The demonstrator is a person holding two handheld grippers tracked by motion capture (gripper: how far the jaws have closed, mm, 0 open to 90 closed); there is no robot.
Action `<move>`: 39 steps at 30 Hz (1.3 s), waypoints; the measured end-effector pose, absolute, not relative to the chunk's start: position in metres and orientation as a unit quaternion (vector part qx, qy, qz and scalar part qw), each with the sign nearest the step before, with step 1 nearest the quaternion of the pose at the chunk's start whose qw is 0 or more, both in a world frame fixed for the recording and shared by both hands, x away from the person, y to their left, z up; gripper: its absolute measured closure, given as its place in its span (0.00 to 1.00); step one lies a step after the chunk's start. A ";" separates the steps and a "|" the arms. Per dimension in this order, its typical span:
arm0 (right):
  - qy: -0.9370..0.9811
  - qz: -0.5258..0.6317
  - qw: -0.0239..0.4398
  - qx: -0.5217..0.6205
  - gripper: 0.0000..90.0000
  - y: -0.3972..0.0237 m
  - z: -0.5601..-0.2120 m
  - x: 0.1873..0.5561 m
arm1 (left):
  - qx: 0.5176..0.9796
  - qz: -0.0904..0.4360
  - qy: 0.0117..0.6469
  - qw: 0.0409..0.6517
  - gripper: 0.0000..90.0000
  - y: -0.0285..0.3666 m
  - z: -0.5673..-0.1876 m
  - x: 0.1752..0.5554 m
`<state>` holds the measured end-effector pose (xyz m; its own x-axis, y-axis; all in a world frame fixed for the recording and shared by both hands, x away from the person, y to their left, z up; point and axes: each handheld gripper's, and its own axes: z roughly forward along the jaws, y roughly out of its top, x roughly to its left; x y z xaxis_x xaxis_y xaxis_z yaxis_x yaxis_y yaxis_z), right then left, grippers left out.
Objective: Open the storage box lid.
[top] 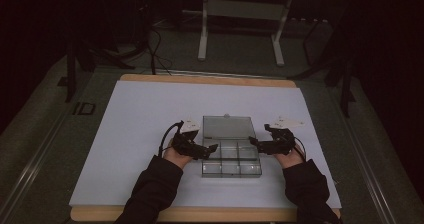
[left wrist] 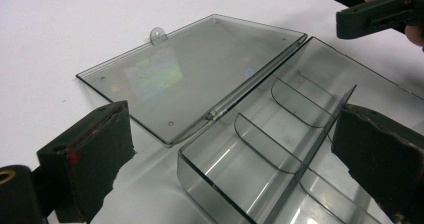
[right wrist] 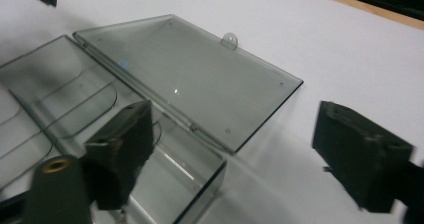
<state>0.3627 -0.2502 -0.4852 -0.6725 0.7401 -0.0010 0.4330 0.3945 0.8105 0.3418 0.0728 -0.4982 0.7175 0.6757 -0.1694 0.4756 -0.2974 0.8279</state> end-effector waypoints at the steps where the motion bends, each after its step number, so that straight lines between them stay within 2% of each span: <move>1: 0.814 0.417 0.183 0.361 0.17 -0.251 -0.485 0.362 | 0.797 0.106 0.360 0.474 0.05 0.074 -0.498 0.341; 4: 0.813 0.422 0.171 0.363 0.17 -0.254 -0.485 0.361 | 0.796 0.101 0.357 0.478 0.05 0.079 -0.499 0.338; 39: 0.817 0.395 0.206 0.365 0.17 -0.300 -0.511 0.324 | 0.802 0.111 0.355 0.467 0.07 0.130 -0.519 0.286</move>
